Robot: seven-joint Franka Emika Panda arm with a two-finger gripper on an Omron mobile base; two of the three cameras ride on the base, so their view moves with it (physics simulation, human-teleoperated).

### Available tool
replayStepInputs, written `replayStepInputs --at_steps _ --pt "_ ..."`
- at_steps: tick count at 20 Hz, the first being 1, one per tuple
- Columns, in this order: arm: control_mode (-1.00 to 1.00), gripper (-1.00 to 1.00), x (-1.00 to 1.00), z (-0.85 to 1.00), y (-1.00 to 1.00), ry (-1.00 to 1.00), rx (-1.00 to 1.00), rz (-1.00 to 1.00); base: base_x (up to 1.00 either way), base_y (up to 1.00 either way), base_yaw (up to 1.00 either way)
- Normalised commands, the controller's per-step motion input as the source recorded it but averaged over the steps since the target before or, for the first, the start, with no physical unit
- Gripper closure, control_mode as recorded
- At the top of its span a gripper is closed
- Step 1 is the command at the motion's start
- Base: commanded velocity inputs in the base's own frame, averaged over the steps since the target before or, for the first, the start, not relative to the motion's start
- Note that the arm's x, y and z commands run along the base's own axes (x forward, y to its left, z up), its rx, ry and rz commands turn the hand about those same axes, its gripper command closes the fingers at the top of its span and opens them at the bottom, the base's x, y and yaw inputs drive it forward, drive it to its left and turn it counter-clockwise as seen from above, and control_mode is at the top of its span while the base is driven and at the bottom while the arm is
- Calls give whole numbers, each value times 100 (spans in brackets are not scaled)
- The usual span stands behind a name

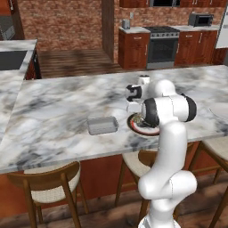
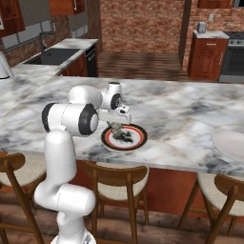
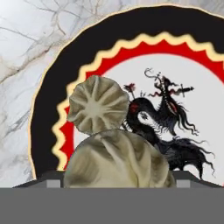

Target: Place two dumplings into each of the tupperware containers and then place the containers in the fridge.

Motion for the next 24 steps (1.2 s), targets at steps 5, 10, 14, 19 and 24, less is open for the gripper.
replayStepInputs --at_steps 5,10,14,19,24 --pt "-100 100 0 19 87 8 0 -1 0 0 0" --pt "-100 100 0 6 95 10 0 0 0 0 0" --pt "-100 100 0 1 95 12 0 0 0 0 0" --pt "-100 100 9 0 74 9 0 0 0 0 0" --pt "-100 100 54 -1 16 11 0 0 0 0 0"
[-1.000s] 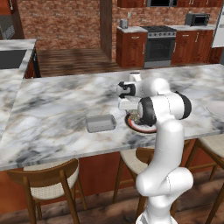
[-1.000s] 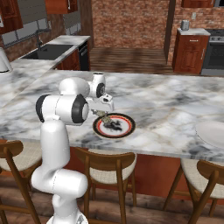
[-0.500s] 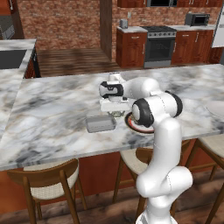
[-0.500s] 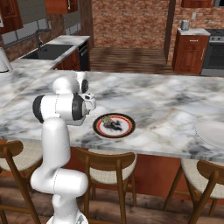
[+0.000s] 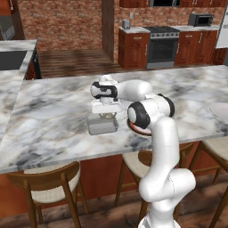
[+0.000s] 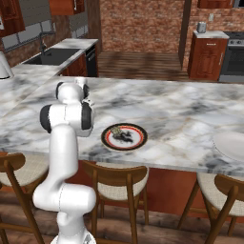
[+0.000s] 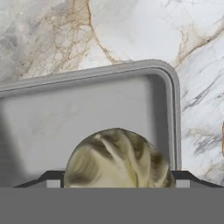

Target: Place two dumplings into each of the tupperware containers and then place the containers in the fridge.

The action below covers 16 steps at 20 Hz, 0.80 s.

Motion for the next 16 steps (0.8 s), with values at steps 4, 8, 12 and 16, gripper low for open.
replayStepInputs --at_steps 4,8,12,16 --pt "-100 100 56 -33 0 12 0 0 0 0 0" --pt "-100 100 19 -48 0 13 0 0 0 0 0" --pt "-100 100 0 -32 0 13 0 0 0 0 0" --pt "-100 100 -16 -4 0 6 0 0 0 0 0"
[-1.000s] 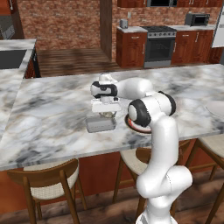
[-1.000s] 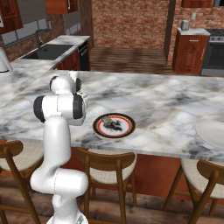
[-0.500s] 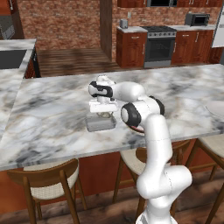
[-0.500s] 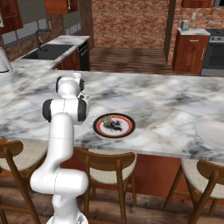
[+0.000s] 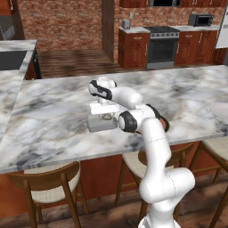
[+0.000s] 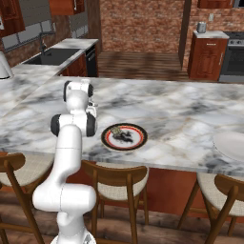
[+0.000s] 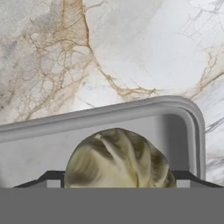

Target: Place two dumplings into each of the tupperware containers and then place the containers in the fridge.

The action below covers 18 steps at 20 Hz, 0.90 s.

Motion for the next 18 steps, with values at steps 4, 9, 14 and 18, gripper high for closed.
replayStepInputs --at_steps 4,9,14,18 --pt "-100 100 -46 0 0 0 0 0 0 0 0" --pt "-100 100 -35 0 -8 -4 0 0 0 0 0" --pt "-100 100 -20 0 -31 -3 0 0 0 0 0" --pt "-100 100 -52 -9 -9 -18 1 0 0 0 0"
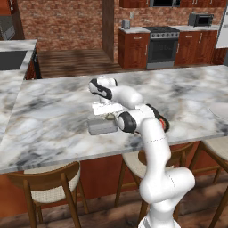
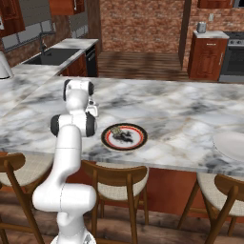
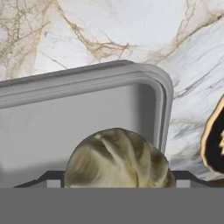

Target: Place two dumplings into each of the tupperware containers and then place the containers in the fridge.

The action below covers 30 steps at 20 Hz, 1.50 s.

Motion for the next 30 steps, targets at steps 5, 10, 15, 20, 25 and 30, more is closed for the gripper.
replayStepInputs --at_steps 5,10,15,20,25,30 --pt "-100 100 -39 -7 0 -29 6 0 0 0 0" --pt "-100 100 -2 -46 0 -21 9 0 0 0 0" --pt "-100 100 0 -21 0 -24 10 1 0 0 0" --pt "-100 100 -8 0 1 -22 4 0 0 0 0" --pt "-100 100 -22 0 9 -19 0 0 0 0 0" --pt "-100 -100 9 -4 26 -7 0 0 0 0 0"
